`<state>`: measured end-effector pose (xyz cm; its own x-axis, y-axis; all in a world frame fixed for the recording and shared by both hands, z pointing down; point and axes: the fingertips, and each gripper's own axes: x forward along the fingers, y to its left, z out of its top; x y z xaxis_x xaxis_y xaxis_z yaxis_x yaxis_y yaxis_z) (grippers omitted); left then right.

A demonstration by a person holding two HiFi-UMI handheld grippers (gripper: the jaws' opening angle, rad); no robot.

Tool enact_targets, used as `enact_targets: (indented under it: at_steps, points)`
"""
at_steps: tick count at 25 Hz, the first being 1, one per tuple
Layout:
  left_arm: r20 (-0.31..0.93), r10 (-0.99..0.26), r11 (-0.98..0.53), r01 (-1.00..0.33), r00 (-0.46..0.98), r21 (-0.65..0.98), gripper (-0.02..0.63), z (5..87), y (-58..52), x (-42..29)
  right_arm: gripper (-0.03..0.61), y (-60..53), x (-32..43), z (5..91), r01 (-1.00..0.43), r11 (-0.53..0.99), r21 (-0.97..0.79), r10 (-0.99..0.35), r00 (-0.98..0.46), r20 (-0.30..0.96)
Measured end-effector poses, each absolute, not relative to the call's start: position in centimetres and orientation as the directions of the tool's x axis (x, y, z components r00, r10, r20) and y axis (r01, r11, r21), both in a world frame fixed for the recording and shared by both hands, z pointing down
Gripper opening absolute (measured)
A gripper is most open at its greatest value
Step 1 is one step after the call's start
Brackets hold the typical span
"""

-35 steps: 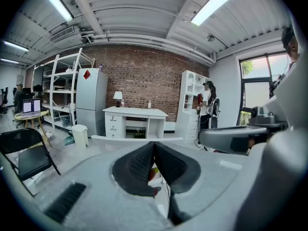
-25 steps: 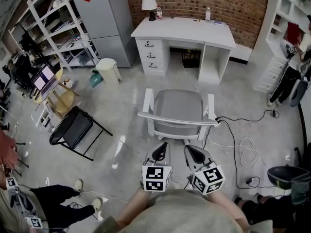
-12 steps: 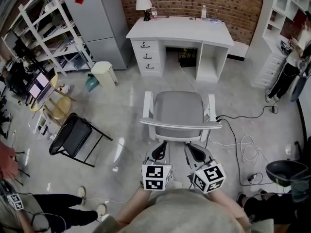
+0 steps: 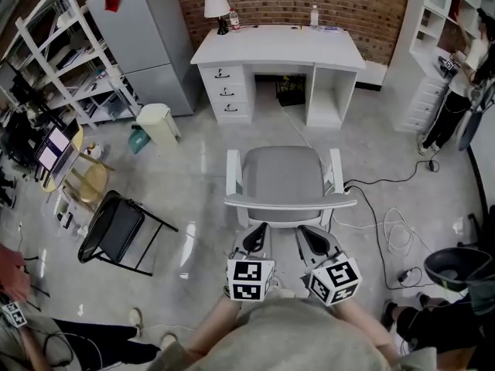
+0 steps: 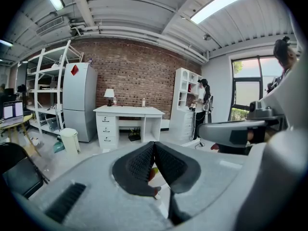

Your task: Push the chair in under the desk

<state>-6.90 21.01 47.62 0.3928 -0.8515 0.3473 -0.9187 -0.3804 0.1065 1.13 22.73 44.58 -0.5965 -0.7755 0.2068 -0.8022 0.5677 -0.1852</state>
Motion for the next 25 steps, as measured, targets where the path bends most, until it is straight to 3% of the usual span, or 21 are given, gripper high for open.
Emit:
enact_targets:
  at_steps: [25]
  points:
    - [0.409,-0.78,-0.504,-0.863,0.473,0.038,0.011,49.7,17.3,-7.1,0.009,18.9,3.1,45.3,-0.847,0.531,-0.011,-0.811,-0.512,0.283]
